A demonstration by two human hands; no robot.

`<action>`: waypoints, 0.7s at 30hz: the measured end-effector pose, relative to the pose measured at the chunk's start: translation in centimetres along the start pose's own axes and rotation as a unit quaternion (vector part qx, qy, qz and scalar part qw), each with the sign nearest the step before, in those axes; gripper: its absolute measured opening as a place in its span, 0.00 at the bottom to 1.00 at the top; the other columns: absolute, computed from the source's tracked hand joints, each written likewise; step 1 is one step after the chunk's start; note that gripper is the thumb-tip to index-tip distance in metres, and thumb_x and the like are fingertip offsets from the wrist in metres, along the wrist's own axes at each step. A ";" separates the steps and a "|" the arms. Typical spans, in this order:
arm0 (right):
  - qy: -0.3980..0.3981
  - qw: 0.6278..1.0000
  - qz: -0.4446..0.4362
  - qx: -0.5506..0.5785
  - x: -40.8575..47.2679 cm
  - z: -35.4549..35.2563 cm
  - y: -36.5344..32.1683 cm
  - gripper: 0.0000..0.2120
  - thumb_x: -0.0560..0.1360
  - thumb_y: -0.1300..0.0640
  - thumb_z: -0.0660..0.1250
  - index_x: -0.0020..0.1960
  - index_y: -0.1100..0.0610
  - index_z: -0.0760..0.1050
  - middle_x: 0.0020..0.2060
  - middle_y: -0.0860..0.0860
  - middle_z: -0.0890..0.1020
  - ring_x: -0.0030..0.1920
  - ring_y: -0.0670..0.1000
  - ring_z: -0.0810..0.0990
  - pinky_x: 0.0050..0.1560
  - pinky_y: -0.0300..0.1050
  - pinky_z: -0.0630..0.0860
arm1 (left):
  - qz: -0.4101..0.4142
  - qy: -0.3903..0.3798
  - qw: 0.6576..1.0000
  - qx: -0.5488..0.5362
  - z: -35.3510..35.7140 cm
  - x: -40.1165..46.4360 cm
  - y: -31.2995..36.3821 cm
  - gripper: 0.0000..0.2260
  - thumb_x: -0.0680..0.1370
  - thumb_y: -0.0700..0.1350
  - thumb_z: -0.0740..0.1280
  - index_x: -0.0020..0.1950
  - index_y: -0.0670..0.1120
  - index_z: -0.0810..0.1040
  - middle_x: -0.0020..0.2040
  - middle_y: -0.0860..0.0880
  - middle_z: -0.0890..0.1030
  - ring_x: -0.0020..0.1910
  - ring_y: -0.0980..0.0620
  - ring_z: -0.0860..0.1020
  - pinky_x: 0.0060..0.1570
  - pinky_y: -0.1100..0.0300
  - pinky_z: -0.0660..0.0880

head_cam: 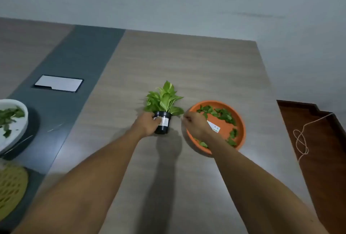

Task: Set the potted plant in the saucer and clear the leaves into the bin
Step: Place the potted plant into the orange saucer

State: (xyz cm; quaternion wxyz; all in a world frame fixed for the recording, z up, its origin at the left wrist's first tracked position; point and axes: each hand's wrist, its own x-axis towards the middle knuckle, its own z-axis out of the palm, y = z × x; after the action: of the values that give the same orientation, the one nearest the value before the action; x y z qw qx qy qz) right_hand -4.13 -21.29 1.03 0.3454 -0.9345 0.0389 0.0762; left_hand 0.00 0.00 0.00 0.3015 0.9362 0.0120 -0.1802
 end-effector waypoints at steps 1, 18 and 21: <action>-0.011 1.000 0.007 0.012 0.6 0.5 0.0 0.15 0.80 0.52 0.62 0.41 0.60 0.78 0.35 0.57 0.83 0.38 0.57 0.80 0.40 0.53 0.75 | 0.000 0.003 1.000 -0.016 0.4 0.5 -0.2 0.16 0.79 0.53 0.64 0.35 0.46 0.73 0.43 0.41 0.81 0.48 0.39 0.80 0.42 0.55 0.68; -0.086 0.904 0.222 0.354 5.3 6.7 -0.6 0.06 0.82 0.56 0.62 0.49 0.51 0.77 0.42 0.53 0.83 0.41 0.52 0.82 0.39 0.46 0.78 | -0.179 -0.022 0.922 -0.343 3.5 4.3 -2.3 0.14 0.81 0.53 0.62 0.50 0.45 0.82 0.45 0.46 0.83 0.39 0.49 0.79 0.39 0.57 0.74; -0.083 0.905 0.215 0.356 4.9 6.2 -0.7 0.06 0.82 0.57 0.62 0.52 0.53 0.78 0.44 0.55 0.83 0.41 0.51 0.81 0.38 0.44 0.77 | -0.160 -0.021 0.920 -0.356 3.1 3.8 -1.7 0.11 0.82 0.49 0.62 0.53 0.45 0.81 0.46 0.46 0.83 0.38 0.52 0.78 0.35 0.60 0.70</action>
State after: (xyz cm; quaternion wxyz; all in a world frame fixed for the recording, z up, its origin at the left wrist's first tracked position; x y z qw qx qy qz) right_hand 0.04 -16.80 -4.03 0.6326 -0.7084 0.2347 0.2073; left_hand 2.35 -0.71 -4.62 0.5821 0.7485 0.2188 -0.2300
